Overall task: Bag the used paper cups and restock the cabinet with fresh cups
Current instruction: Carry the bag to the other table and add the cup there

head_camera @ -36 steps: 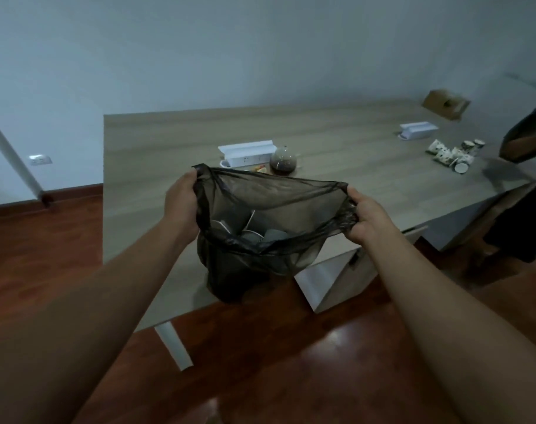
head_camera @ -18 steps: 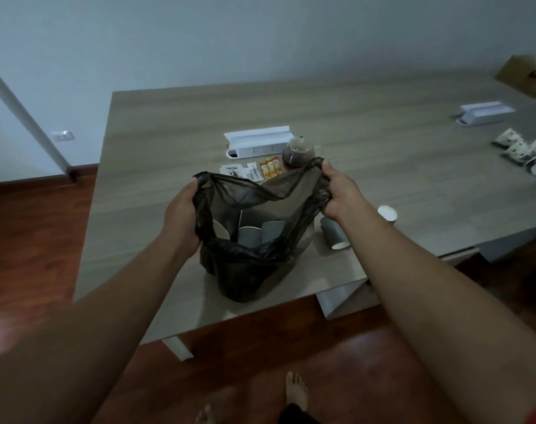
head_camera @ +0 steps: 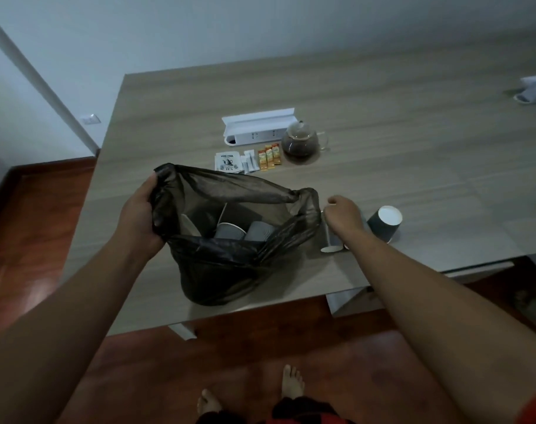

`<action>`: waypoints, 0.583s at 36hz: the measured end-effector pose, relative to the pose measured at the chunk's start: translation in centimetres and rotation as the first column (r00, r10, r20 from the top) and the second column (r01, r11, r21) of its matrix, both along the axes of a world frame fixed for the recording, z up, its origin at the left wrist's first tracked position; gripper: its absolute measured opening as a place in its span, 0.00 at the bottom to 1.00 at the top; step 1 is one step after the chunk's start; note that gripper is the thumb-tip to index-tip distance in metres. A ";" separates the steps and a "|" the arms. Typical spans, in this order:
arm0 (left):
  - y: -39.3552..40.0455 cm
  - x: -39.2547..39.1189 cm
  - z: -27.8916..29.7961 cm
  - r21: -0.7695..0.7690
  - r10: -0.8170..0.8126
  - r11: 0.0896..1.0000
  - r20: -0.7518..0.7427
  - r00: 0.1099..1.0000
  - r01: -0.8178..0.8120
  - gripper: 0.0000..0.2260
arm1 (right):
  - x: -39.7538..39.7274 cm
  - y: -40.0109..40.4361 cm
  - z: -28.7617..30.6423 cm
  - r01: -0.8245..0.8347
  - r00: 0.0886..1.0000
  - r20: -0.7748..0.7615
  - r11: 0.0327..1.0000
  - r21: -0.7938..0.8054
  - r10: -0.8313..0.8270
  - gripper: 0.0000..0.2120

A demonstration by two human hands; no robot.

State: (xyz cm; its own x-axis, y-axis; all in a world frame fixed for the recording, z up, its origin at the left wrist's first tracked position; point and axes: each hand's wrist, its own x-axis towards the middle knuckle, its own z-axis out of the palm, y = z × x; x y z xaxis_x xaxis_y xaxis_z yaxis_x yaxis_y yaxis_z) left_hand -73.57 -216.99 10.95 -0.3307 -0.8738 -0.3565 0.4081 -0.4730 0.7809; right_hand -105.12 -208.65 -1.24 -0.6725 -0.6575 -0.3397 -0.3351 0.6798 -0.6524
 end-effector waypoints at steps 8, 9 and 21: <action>0.6 -1.0 0.9 -0.027 -0.003 1.000 0.057 0.998 0.004 0.30 | 0.3 -0.2 -5.0 -0.270 0.868 -0.339 0.918 0.290 0.363 0.18; 0.5 -1.1 1.0 -0.026 0.011 1.000 0.060 0.998 -0.009 0.30 | 0.5 -0.8 -5.8 -0.284 0.858 -0.354 0.919 0.275 0.371 0.19; -0.1 -1.1 0.5 0.005 0.028 1.000 0.156 0.987 -0.029 0.24 | 1.9 -1.9 -6.5 -0.193 0.862 -0.412 0.942 0.273 0.296 0.25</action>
State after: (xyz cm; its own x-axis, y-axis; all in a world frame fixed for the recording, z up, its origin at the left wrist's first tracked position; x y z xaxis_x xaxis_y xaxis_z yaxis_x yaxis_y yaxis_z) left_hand -74.68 -217.06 11.40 -0.2450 -0.8793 -0.4085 0.2948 -0.4690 0.8326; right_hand -103.24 -210.52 -7.78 -0.6124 -0.7654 -0.1979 -0.7258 0.6436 -0.2430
